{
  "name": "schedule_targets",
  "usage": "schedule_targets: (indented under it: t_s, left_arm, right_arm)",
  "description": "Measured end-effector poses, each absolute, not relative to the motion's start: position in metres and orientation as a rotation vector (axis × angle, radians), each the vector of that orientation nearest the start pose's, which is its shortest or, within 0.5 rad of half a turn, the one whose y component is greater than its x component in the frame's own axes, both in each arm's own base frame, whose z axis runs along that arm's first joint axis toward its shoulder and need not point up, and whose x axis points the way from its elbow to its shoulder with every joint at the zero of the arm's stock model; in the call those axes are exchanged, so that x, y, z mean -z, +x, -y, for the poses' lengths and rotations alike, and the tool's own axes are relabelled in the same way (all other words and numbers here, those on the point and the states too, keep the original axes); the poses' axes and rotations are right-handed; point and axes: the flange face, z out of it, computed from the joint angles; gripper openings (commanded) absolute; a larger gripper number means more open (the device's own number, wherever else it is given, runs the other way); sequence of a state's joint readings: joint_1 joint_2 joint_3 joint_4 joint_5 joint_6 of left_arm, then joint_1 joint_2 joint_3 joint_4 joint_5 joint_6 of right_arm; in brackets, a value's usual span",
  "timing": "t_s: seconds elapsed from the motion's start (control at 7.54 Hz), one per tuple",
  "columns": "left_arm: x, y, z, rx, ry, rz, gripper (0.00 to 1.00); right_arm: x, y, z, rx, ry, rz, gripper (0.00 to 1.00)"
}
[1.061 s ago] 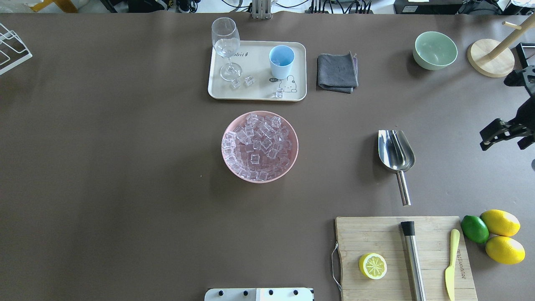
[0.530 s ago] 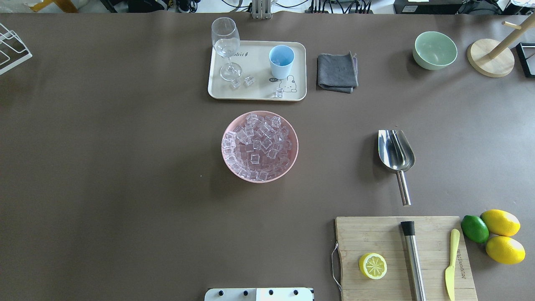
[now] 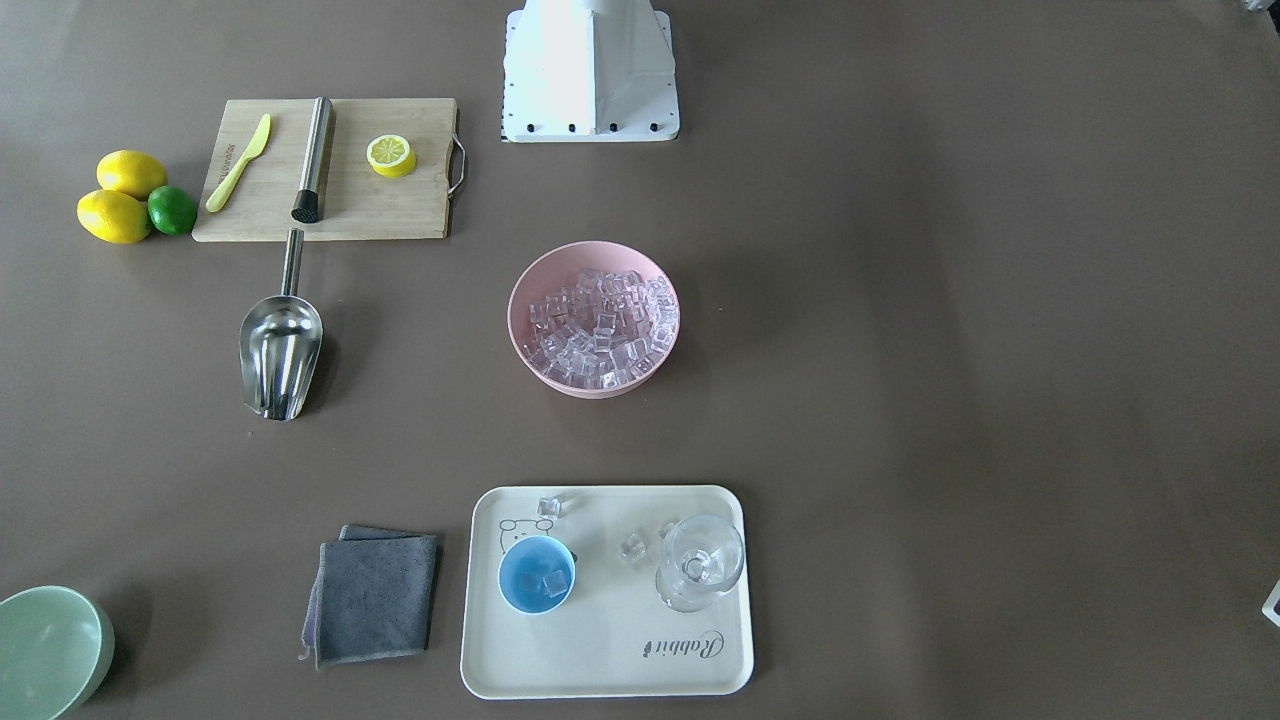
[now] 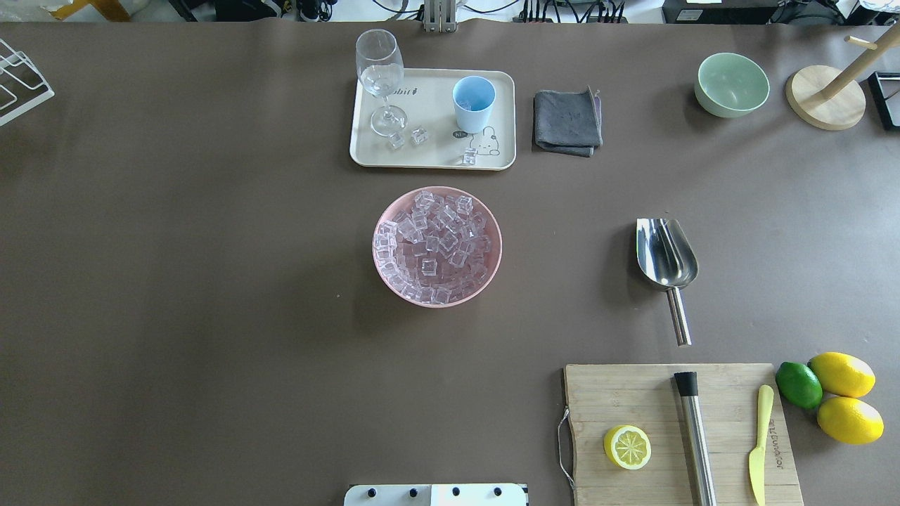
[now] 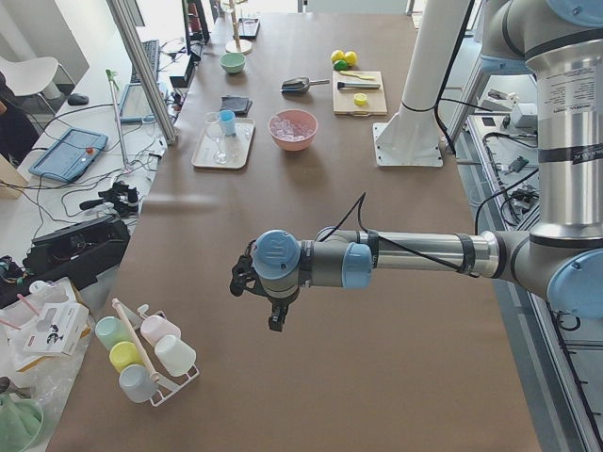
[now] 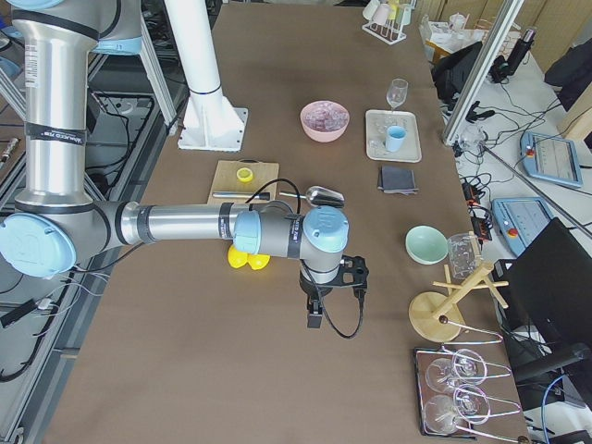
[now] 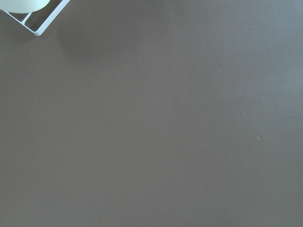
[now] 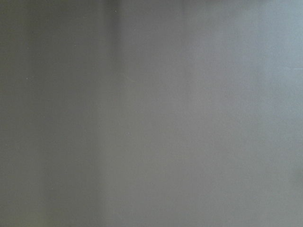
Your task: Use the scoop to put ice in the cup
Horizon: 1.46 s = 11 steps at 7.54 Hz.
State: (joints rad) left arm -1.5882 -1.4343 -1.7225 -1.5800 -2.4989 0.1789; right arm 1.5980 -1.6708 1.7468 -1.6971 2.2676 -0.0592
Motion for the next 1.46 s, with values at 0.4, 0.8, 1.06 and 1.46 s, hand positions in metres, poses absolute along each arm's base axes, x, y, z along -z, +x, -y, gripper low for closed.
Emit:
schedule_targets:
  t_s: [0.4,0.8,1.06,1.46]
  left_arm:
    - [-0.636,-0.06,0.435,-0.162,0.111,-0.923,0.98]
    - [-0.641,-0.06,0.434,-0.157,0.101,-0.92,0.98]
    - [-0.641,-0.06,0.434,-0.156,0.101,-0.919,0.98]
    - [-0.644,-0.06,0.434,-0.153,0.093,-0.918,0.98]
  right_arm:
    - [-0.644,0.086,0.442,-0.001,-0.027,0.697,1.0]
    - [-0.651,0.087,0.441,-0.005,-0.038,0.696,1.0]
    - [-0.652,0.087,0.441,-0.006,-0.041,0.696,1.0]
    - [-0.653,0.087,0.441,-0.007,-0.044,0.696,1.0]
